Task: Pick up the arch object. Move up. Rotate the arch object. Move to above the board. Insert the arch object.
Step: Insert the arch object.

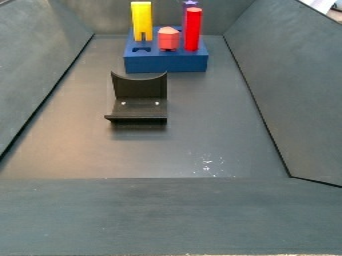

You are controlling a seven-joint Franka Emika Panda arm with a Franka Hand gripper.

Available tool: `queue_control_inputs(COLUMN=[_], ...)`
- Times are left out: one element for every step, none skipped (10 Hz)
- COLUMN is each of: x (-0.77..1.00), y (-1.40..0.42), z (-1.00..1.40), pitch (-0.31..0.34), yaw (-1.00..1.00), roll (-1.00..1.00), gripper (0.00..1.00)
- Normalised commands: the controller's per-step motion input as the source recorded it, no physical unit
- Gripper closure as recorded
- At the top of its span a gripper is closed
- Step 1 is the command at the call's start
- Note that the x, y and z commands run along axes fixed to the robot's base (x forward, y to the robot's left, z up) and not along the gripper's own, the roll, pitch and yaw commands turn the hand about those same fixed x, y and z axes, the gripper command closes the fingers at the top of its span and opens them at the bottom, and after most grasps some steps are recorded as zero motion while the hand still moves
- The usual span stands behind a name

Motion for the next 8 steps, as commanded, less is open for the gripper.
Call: queue_control_inputs(x=[1.0, 1.0, 1.0, 1.0, 1.0, 0.97, 0.87, 0.74], y=[0.0, -0.03, 0.05, 0.08, 0.18, 0.17, 0.11, 0.06], z=[-0.11, -0.27, -0.25, -0.24, -0.24, -0.3, -0.28, -0.25], pitch=[0.131, 0.019, 0.039, 0.036, 0.029, 0.023, 0.017, 0.001], yaw=[0.02, 0.0, 0.12, 0.14, 0.23, 0.3, 0.38, 0.46], roll=[0.3, 0.02, 0.0, 0.0, -0.03, -0.05, -0.01, 0.0], gripper=[1.0, 1.0, 1.0, 1.0, 1.0, 1.0, 1.0, 1.0])
